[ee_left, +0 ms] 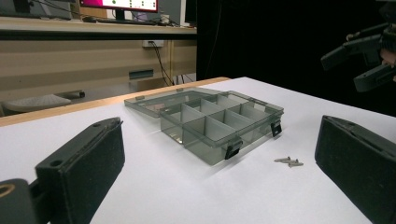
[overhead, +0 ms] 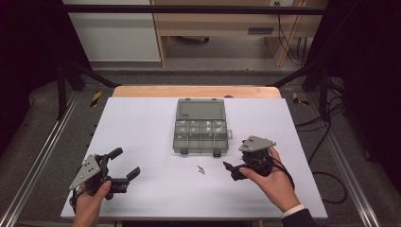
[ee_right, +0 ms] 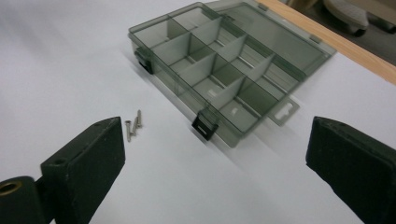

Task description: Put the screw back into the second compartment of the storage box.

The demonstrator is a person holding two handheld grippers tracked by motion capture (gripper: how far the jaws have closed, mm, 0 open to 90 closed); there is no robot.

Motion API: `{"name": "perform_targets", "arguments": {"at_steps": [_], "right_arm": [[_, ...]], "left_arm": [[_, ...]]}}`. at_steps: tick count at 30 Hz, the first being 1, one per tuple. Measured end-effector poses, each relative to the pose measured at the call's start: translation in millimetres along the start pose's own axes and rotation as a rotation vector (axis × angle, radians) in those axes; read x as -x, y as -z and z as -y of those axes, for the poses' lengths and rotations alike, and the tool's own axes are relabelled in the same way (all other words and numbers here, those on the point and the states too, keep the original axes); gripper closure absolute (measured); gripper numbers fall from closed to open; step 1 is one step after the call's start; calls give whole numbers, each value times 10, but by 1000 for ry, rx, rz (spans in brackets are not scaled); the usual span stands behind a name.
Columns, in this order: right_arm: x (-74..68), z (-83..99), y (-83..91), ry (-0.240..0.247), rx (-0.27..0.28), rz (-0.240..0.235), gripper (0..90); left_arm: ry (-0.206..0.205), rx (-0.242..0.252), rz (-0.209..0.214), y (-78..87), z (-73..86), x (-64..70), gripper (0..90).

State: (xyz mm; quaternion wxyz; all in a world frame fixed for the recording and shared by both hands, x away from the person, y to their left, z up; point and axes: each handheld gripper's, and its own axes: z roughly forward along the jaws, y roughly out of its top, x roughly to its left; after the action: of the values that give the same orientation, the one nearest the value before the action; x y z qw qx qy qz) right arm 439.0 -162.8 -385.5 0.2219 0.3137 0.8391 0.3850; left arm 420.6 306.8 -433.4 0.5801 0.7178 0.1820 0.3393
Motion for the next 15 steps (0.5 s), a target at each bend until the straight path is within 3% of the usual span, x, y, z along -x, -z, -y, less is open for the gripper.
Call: {"name": "perform_targets", "arguments": {"at_steps": [4,7,10,13,15], "right_arm": [[-49,-224,-83,81,-73,-19,67],[-71,-290,-125,89,-99,-24,69],[-101,-372,-218,124,-138,-65,73],[-131,-380,-261,125,-148,-82,75],[-170,-360,-330,138,-189,-103,75]], "left_arm": [[8,1,7,3,13,6,14],[2,-3,3,4,8,9,14],[-1,-7,-8,-19,10,22,12],[-17,-24,-8,-31,8,17,12],[-18,-22,-6,-30,-5,31,11]]}}
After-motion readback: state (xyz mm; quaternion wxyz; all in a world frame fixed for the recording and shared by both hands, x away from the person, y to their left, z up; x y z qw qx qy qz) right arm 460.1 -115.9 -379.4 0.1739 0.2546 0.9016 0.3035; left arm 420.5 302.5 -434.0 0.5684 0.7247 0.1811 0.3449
